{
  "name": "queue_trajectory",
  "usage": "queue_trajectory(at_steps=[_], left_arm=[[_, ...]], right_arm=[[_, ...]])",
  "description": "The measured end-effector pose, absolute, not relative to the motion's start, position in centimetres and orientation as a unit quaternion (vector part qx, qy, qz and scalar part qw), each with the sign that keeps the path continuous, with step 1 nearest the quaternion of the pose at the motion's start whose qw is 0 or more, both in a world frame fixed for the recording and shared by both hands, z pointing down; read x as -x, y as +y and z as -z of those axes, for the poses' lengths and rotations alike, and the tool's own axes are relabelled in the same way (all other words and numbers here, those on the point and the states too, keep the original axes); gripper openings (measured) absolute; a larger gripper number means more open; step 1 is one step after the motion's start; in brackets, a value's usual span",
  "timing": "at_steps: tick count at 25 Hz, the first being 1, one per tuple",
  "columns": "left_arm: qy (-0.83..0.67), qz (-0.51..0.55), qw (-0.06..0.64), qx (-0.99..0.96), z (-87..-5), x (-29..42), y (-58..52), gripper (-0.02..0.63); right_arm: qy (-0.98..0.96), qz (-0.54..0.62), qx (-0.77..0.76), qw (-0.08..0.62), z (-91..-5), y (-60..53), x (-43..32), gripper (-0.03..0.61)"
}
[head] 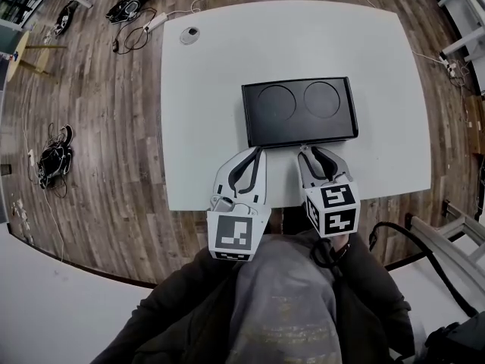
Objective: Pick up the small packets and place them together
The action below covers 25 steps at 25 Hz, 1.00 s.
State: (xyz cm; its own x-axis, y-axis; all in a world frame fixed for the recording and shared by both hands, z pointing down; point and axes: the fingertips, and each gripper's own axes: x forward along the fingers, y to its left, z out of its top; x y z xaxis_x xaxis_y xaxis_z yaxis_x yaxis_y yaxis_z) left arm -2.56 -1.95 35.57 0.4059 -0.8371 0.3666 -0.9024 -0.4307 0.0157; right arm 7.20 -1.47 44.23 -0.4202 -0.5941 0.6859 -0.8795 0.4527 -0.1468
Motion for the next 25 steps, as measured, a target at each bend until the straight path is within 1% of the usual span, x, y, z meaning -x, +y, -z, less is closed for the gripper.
queue_trajectory(at_steps=[15,17,25], left_arm=[[-0.505,-0.159,0.111,-0.841,-36.1,2.7,-3.6,0.003],[-0.504,-0.16,0.112,-0.842,-36.1,2.7,-3.9,0.003],[-0.498,-0.165,0.126,-0.842,-37.0,2.4,-4.5,0.003]], right_arm=[[-0.78,-0.305,-0.469,0.281,-46.0,-2.5,-6.3,0.095],[-0.778,-0.31,-0.469,0.281,-46.2,-2.6,-6.2,0.071],[-0.78,-0.313,-0.466,0.275,-46.1,-2.7,-6.2,0.066]])
